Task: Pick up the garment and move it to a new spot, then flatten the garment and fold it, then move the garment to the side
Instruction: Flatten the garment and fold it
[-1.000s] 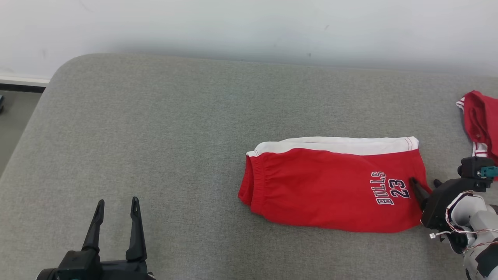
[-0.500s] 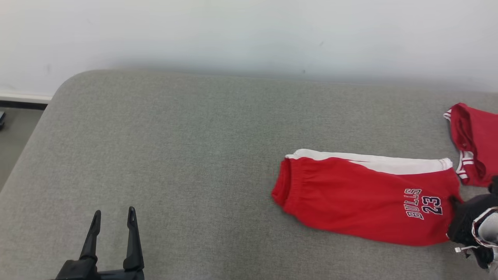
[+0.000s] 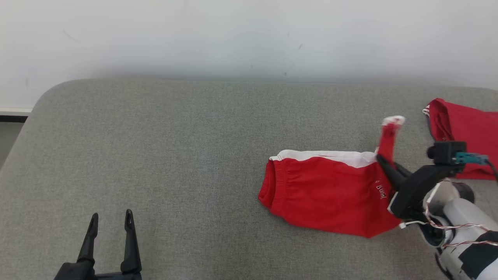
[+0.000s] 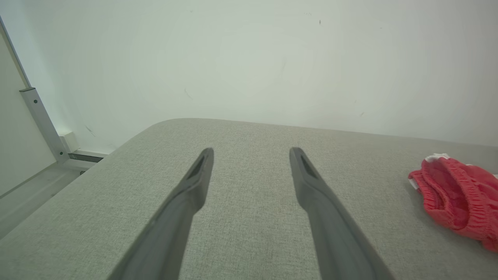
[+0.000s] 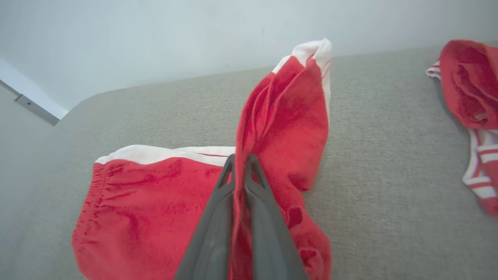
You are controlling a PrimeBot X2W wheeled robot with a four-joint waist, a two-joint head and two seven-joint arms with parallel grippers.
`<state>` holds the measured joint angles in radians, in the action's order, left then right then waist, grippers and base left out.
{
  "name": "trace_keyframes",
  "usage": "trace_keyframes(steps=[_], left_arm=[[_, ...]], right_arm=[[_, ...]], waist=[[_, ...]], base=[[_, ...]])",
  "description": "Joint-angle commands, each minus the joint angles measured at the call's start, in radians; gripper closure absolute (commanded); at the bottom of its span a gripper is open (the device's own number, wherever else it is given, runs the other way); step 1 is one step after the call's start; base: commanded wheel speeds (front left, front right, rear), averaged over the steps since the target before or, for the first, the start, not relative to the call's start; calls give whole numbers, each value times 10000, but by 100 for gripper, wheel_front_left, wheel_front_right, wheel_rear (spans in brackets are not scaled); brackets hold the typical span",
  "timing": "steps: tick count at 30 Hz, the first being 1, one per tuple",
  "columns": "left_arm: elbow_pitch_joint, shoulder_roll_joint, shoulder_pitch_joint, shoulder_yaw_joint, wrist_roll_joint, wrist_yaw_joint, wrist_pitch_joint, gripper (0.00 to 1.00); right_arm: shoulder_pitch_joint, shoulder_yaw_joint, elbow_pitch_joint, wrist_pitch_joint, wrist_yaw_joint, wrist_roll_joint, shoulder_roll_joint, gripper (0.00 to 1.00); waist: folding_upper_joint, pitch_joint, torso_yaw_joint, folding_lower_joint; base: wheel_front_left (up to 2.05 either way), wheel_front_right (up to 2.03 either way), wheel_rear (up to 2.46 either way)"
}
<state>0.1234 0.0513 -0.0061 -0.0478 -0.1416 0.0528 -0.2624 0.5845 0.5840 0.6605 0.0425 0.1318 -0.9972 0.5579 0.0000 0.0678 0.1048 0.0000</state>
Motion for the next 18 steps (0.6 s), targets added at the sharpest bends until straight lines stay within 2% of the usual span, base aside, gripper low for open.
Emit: trace_keyframes(steps=[1, 4, 9, 18], left_arm=[[23, -16, -28, 19, 57, 25, -32, 0], [0, -18, -87, 157, 1, -25, -32, 0], [134, -15, -325, 323, -67, 35, -32, 0], [409, -14, -719, 745, -253, 43, -32, 0]], right_arm=[[-207, 174, -551, 205, -28, -2, -251, 100], [-310, 350, -985, 427, -28, 61, -428, 100], [-338, 560, -1511, 779, -28, 206, -1137, 100], [3, 676, -1091, 1087, -28, 772, -2274, 100]], waist=[[0, 11, 0, 0], [0, 54, 62, 0], [0, 169, 287, 0], [0, 369, 751, 0]], base=[[0, 0, 0], [0, 0, 0], [0, 0, 0], [0, 0, 0]])
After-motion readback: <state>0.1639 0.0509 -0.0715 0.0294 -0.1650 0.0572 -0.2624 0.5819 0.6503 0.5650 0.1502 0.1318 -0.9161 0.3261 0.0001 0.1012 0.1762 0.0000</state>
